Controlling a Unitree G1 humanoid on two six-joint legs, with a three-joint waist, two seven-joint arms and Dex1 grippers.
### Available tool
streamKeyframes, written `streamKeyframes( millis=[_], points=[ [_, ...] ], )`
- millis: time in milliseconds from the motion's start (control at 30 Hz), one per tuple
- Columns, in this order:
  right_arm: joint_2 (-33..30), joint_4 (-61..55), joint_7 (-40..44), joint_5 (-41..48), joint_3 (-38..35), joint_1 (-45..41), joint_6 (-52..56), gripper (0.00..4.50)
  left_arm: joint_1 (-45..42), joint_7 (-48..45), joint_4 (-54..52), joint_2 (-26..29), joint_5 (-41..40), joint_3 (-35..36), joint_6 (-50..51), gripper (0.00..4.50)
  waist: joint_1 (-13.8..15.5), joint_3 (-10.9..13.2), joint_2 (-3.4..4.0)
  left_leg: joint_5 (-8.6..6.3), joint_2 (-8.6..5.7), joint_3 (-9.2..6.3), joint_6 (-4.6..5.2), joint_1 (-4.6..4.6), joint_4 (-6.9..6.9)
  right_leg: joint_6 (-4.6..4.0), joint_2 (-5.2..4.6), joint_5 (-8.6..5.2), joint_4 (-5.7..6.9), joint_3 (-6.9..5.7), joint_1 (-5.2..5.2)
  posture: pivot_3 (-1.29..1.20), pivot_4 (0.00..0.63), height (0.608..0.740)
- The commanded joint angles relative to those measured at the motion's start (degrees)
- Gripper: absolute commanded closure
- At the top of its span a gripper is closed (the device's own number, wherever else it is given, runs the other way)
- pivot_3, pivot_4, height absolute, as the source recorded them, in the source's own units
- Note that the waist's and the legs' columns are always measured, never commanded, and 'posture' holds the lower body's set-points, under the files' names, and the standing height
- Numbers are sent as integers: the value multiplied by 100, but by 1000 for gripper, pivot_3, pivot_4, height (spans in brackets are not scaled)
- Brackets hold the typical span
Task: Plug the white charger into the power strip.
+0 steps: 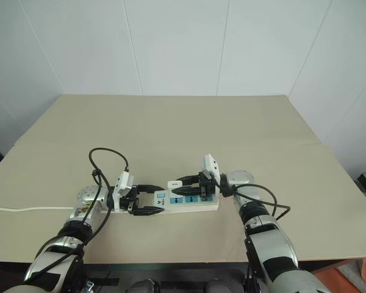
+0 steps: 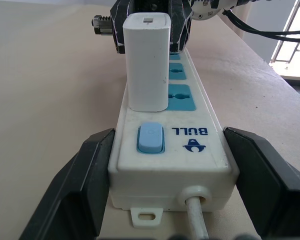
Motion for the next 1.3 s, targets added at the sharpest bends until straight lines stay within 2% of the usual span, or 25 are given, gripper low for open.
streamKeyframes(
  millis=[33,233,300,333,533,600,967,1000,1067,1300],
  points=[
    [-202,489,-239,-714,376,435,26,3402,9,-156,-286,-46,-47,-101,-41,1279,0,-1,0,0,0,0,0,0,0,0,0,0,0,0,0,0,150,740],
    [-214,544,-159,-683,351,548,-265,3402,22,-150,-289,-43,-48,-102,-35,1279,4,-5,0,-1,0,0,-1,1,-1,6,-1,-4,-3,0,3,0,150,740],
    [-223,565,-147,-688,362,539,-207,2695,29,-147,-300,-43,-50,-104,-28,1279,10,-6,-1,-1,0,0,-1,1,-1,6,-1,-4,-3,-1,3,0,150,740],
    [-223,565,-140,-688,358,539,-200,2512,33,-146,-306,-44,-51,-105,-26,1279,18,-7,-2,-1,0,0,-1,0,-1,6,-1,-4,-4,-2,2,0,150,740],
    [-220,563,-107,-711,319,509,-130,436,44,-135,-313,-39,-55,-110,-26,1279,42,-21,-25,-3,1,-1,-4,0,-3,4,-3,-5,-9,-5,3,0,150,740],
    [-222,551,-82,-694,305,511,-158,29,42,-132,-311,-41,-56,-109,-25,1279,44,-21,-25,-3,1,-1,-4,0,-3,3,-3,-5,-9,-5,3,0,150,740],
    [-443,-84,75,-439,91,485,-447,29,-33,-98,-329,-32,-94,-91,235,1279,92,-20,-25,-3,1,-1,-6,-8,-8,1,-3,-6,-13,-5,-5,0,150,740],
    [-504,-216,105,-374,46,483,-417,0,-35,-153,-395,-35,-161,-73,319,568,93,-19,-24,-3,1,-1,-6,-8,-10,1,-2,-6,-14,-5,-5,0,150,740],
    [-618,-423,114,-304,-21,496,-412,0,-19,-234,-558,-69,-325,4,484,107,101,-14,-18,-3,0,-1,-6,-18,-10,0,-2,-7,-13,-5,-14,0,150,740],
    [-961,-959,81,-54,-265,668,-225,0,236,-125,-1412,76,-719,290,644,33,110,-8,-15,-2,0,0,-5,-76,-8,-5,-2,-3,-10,-3,-74,0,150,740]
  ],
)
